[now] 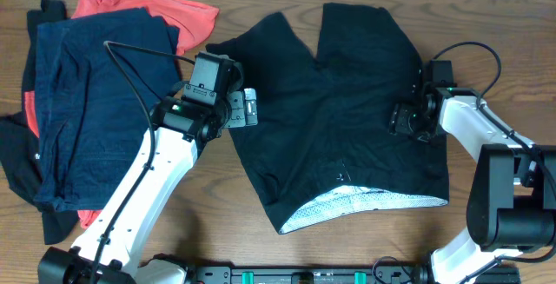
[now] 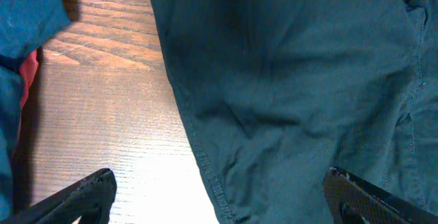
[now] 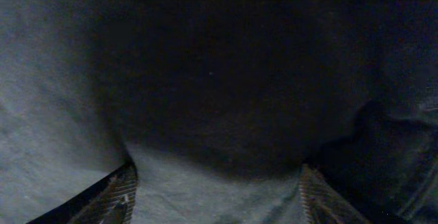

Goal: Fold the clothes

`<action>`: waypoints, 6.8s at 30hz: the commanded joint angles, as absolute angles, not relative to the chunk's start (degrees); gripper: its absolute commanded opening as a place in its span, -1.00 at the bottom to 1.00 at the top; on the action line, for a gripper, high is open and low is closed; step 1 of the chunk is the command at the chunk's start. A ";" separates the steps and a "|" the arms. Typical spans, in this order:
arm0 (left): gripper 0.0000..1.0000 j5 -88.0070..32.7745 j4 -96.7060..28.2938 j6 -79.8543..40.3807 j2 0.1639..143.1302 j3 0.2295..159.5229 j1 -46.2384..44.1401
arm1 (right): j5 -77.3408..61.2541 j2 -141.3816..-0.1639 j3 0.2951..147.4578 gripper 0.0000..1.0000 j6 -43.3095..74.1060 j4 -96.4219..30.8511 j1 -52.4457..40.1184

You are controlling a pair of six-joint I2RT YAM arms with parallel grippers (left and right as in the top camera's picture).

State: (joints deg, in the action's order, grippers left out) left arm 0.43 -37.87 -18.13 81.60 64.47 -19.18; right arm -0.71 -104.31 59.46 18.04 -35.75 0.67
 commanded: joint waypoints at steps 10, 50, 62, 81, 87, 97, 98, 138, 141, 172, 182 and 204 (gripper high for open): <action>0.96 1.10 -38.28 -17.85 82.11 64.34 -18.94 | 6.20 -112.53 58.41 0.48 14.44 -21.15 12.53; 0.15 -2.50 3.97 -9.65 117.78 72.29 -18.87 | -15.49 -112.51 114.72 0.69 -3.29 -63.29 5.02; -0.71 -2.31 2.52 -9.65 117.78 72.25 -17.67 | -15.51 -112.51 114.72 0.69 -3.31 -63.24 3.38; -0.88 -2.39 -42.76 -14.85 101.12 72.25 -8.99 | -19.75 -112.77 114.41 0.72 -2.15 -66.59 -0.16; -0.88 -4.29 -61.54 -20.71 95.20 72.25 -9.34 | -19.70 -114.24 112.97 0.71 -1.65 -66.72 -2.74; -0.88 -3.92 -72.99 -21.45 94.96 66.04 -9.78 | -22.57 -115.39 101.80 0.64 1.45 -66.72 -6.87; -0.88 -2.92 -72.79 -22.61 94.96 65.10 -9.78 | -22.48 -115.37 101.08 0.64 1.65 -66.92 -7.27; 0.38 4.38 -39.75 -14.74 94.96 62.37 -9.67 | -3.07 -114.28 70.22 0.72 12.08 -48.27 -21.21; 0.43 4.38 -39.66 -13.19 94.96 62.37 -9.65 | 1.48 -114.28 68.71 0.72 12.40 -45.74 -19.33; 0.84 -7.29 -10.72 -3.92 99.81 63.99 -9.74 | -14.87 -100.84 69.49 0.99 -19.25 -3.86 -4.93; 0.84 -12.03 -12.49 2.37 114.78 79.20 -12.29 | -18.61 -92.05 69.49 0.98 -18.57 -21.98 -4.84; 0.82 -11.42 -8.40 2.52 125.01 84.03 -18.48 | -21.69 -92.03 69.49 0.98 -14.79 -29.45 -4.99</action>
State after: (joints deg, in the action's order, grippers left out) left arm -12.47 -9.32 1.65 123.07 83.20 -17.52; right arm -20.58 -91.98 69.21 -15.57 -28.97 -4.64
